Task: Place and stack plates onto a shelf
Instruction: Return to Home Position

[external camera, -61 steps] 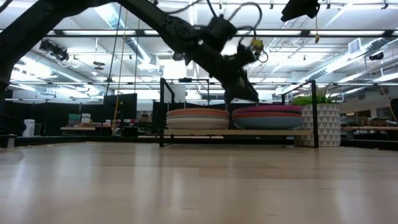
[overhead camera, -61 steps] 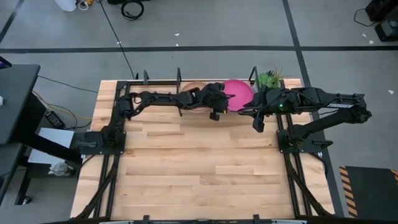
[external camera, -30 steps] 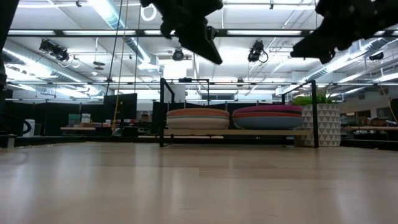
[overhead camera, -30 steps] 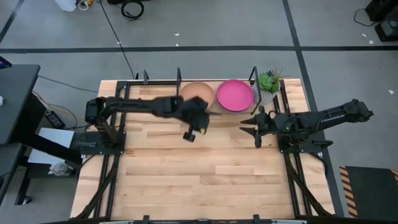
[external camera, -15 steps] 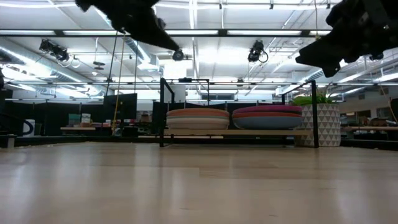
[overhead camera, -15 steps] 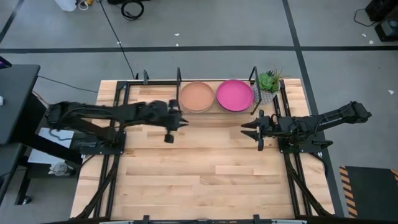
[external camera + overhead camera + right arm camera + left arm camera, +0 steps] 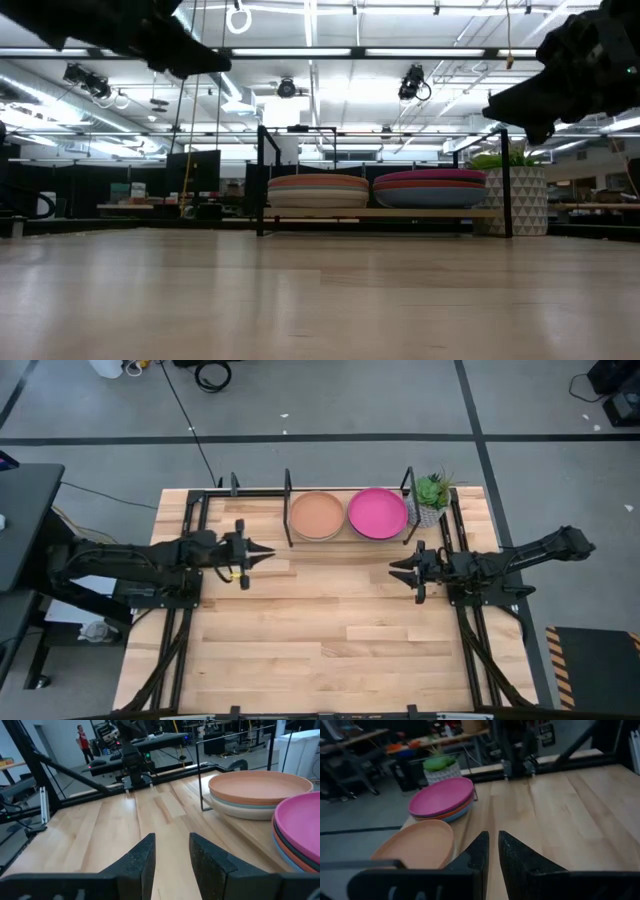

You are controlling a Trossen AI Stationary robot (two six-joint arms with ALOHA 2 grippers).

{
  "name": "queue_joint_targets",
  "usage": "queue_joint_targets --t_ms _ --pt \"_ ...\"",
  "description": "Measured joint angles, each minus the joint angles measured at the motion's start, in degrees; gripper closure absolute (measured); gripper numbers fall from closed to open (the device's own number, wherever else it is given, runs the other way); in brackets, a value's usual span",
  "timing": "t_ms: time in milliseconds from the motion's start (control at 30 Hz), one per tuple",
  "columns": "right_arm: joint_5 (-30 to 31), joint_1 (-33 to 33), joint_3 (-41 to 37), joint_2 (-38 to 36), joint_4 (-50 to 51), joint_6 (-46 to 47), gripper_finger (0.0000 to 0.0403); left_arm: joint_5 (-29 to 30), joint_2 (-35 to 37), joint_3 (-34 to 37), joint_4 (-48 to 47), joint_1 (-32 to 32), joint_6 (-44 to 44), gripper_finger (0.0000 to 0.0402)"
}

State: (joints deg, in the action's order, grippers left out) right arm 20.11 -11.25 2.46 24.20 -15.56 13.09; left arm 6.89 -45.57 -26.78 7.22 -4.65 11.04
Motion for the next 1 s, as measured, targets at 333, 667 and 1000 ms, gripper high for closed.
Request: queue_joint_targets --t_ms 333,667,1000 --pt "1.28 0.07 -2.12 -1.15 -1.39 -0.86 0.0278 5.35 12.41 12.18 6.28 0.00 -3.68 0.0354" --pt "1.32 0.07 -2.12 -1.39 -1.14 -5.31 0.0278 8.56 22.33 21.03 10.61 -0.02 -5.03 0.0354" --pt "4.73 0.07 -2.12 -1.35 -10.03 -23.75 0.0278 16.41 26.09 26.27 11.64 2.88 -4.36 0.0361"
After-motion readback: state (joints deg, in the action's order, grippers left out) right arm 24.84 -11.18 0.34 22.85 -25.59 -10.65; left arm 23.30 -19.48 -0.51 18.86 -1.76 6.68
